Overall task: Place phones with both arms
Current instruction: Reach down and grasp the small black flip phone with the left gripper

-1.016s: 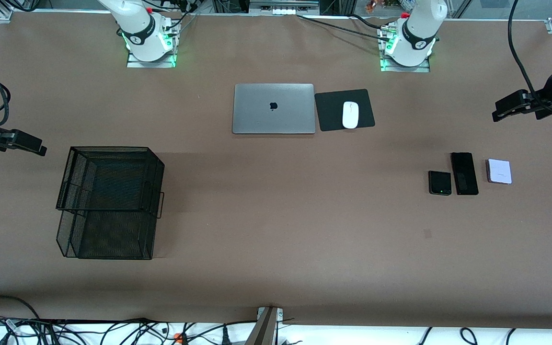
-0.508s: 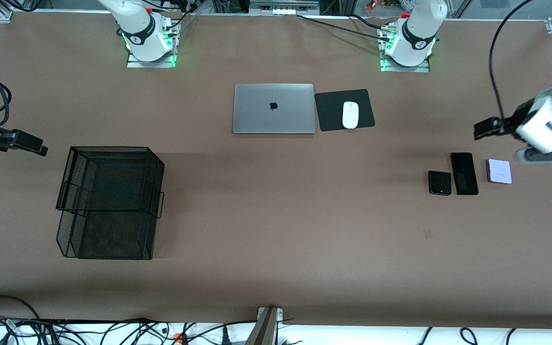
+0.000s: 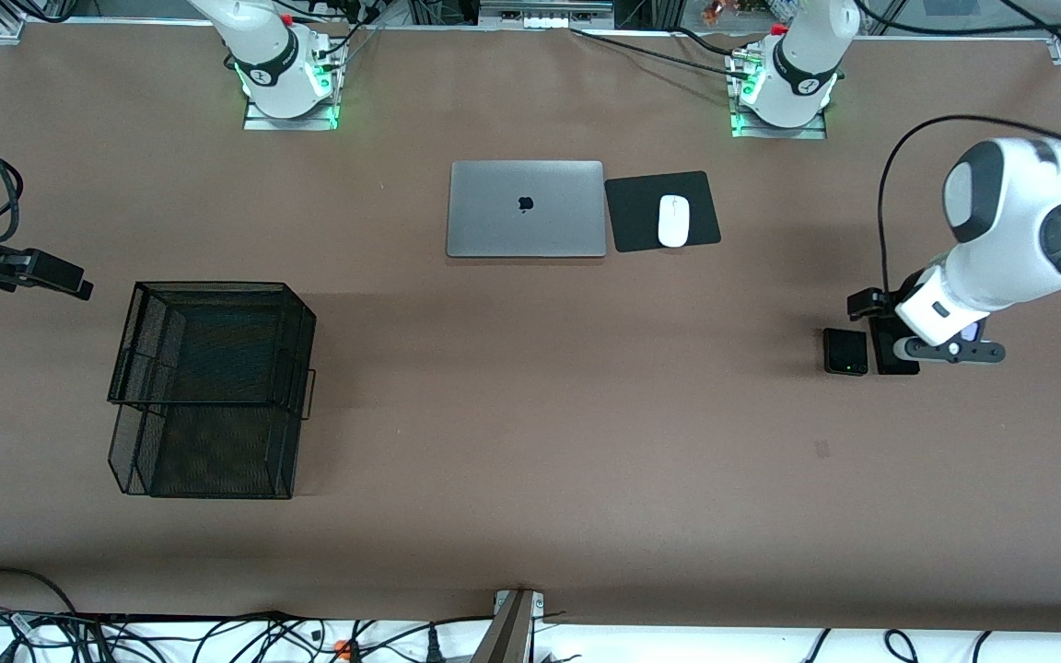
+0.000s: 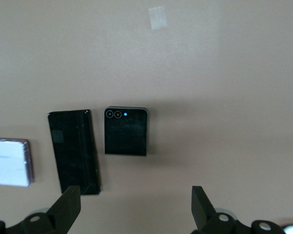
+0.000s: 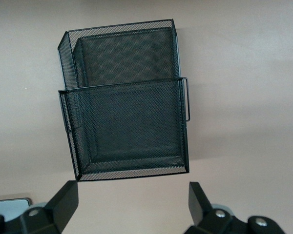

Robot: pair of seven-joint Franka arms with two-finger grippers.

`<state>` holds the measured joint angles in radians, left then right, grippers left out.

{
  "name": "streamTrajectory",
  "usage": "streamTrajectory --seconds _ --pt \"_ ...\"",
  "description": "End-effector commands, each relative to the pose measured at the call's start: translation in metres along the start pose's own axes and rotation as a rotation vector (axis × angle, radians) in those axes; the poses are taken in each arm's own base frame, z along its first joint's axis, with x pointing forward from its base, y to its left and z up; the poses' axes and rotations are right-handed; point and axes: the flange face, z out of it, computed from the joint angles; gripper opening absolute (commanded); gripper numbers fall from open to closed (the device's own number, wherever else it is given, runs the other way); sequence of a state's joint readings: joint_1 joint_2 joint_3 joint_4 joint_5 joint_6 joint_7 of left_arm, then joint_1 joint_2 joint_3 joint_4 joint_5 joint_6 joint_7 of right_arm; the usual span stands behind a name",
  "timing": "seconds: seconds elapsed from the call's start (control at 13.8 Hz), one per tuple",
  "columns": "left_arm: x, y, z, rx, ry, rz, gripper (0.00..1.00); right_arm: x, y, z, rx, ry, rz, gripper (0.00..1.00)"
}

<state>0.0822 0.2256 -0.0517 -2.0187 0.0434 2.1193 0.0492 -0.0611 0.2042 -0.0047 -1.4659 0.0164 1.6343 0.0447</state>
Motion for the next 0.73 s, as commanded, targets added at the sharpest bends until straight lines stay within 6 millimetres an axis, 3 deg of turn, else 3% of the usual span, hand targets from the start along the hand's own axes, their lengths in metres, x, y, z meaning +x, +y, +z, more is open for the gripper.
streamTrajectory --seconds 0.0,0.15,0.44,0.65 --pt "0.0 -0.005 0.045 0.029 0.037 0.042 1.0 -0.002 -0.001 -0.003 0.016 -0.008 -0.013 1.0" --pt "-0.006 -0.017 0.082 0.033 0.09 0.034 1.0 -0.002 -0.001 -0.003 0.016 -0.005 -0.01 1.0" --pt "0.002 -0.016 0.13 0.021 0.12 0.038 1.0 -0.002 -0.002 -0.003 0.016 -0.002 -0.011 1.0" --pt "0.003 -0.014 0.143 0.018 0.12 0.043 1.0 -0.002 -0.001 -0.005 0.016 0.001 -0.01 1.0"
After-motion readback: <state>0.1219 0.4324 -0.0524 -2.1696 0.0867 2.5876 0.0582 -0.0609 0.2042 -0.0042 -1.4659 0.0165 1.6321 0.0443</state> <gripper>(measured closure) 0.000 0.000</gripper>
